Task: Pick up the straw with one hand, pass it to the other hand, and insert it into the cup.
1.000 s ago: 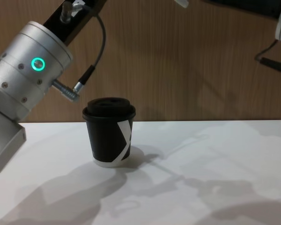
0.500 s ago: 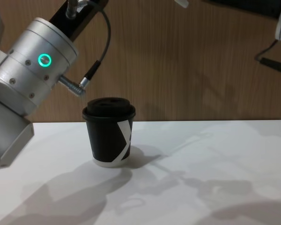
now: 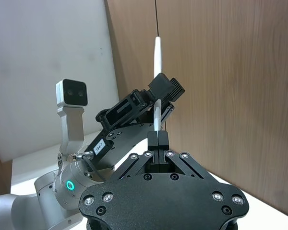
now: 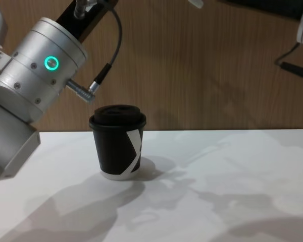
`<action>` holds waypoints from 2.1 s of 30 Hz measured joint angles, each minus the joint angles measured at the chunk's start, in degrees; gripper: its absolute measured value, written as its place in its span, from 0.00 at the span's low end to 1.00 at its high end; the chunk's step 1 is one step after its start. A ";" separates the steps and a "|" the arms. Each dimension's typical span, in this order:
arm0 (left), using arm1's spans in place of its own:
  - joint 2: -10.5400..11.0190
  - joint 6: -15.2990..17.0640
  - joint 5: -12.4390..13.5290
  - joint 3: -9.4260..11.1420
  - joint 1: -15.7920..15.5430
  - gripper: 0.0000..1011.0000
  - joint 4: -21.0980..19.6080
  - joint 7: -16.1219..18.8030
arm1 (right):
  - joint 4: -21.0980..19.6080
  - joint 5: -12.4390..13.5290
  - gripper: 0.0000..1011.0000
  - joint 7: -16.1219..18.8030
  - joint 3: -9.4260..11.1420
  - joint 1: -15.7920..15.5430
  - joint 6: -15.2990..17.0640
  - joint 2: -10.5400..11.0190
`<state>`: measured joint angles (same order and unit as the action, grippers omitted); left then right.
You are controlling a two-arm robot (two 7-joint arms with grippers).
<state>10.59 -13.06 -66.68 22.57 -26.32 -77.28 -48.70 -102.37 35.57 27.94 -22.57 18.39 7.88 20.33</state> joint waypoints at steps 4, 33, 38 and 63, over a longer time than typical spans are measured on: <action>0.01 -0.12 -0.05 0.14 -0.07 0.18 0.05 0.02 | 0.00 0.00 0.00 0.00 0.00 0.00 0.00 0.00; 0.48 -0.75 1.25 0.30 0.06 0.00 -0.60 1.86 | 0.00 0.00 0.07 0.01 0.02 0.00 -0.02 0.00; 0.61 -0.72 1.67 0.40 0.05 0.00 -0.77 2.20 | 0.00 0.00 0.23 0.01 0.02 0.00 -0.02 0.00; 7.27 -1.13 14.63 -0.97 2.41 0.00 -9.17 14.92 | 0.00 0.00 0.97 0.00 0.00 0.00 0.00 -0.01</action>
<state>17.86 -14.19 -52.06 21.60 -23.91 -86.45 -33.78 -102.37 35.57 27.94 -22.56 18.40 7.88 20.33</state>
